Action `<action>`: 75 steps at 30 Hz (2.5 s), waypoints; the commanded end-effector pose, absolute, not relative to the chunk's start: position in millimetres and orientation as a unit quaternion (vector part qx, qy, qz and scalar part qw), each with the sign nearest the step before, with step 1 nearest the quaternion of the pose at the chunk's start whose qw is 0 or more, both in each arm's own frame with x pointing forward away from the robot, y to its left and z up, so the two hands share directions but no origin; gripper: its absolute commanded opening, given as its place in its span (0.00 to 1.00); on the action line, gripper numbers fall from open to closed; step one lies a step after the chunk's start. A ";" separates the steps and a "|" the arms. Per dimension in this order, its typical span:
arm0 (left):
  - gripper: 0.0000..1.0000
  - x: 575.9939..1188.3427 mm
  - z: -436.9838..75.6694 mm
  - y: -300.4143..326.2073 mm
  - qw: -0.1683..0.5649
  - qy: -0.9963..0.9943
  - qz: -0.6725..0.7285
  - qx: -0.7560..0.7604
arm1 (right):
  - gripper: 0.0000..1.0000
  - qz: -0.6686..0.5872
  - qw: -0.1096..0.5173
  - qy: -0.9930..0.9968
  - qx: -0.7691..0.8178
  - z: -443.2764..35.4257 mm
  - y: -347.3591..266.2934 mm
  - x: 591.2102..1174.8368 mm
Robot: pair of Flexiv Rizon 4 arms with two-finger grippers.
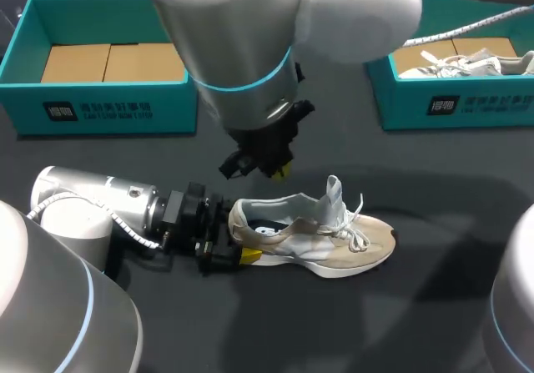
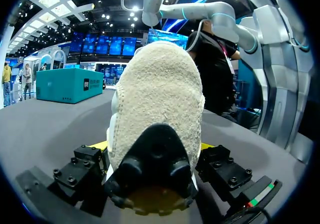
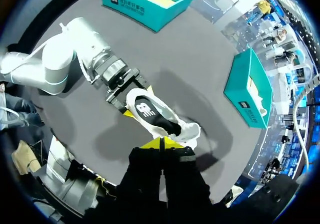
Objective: Take the shoe out of the shoebox, open the shoe tongue, remove and reinsert the insole, then place the shoe into the shoebox
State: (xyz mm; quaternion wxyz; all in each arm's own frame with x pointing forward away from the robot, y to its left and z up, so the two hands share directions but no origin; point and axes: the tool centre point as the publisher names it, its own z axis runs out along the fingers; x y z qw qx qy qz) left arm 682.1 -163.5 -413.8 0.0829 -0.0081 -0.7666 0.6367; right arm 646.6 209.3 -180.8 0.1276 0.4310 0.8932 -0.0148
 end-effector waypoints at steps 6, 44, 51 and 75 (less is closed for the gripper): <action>0.00 680.8 -416.7 -161.8 0.082 -0.766 0.637 -0.007 | 0.00 0.081 0.058 0.963 0.249 -217.2 206.1 645.9; 0.00 680.8 -416.7 -161.8 0.082 -0.766 0.637 -0.007 | 0.00 0.059 0.026 0.981 0.184 -275.6 224.7 668.6; 0.00 680.8 -416.7 -161.8 0.082 -0.766 0.637 -0.007 | 0.00 0.059 0.026 0.981 0.184 -275.6 224.7 668.6; 0.00 680.8 -416.7 -161.8 0.082 -0.766 0.637 -0.007 | 0.00 0.051 0.015 0.993 0.101 -341.1 216.6 676.7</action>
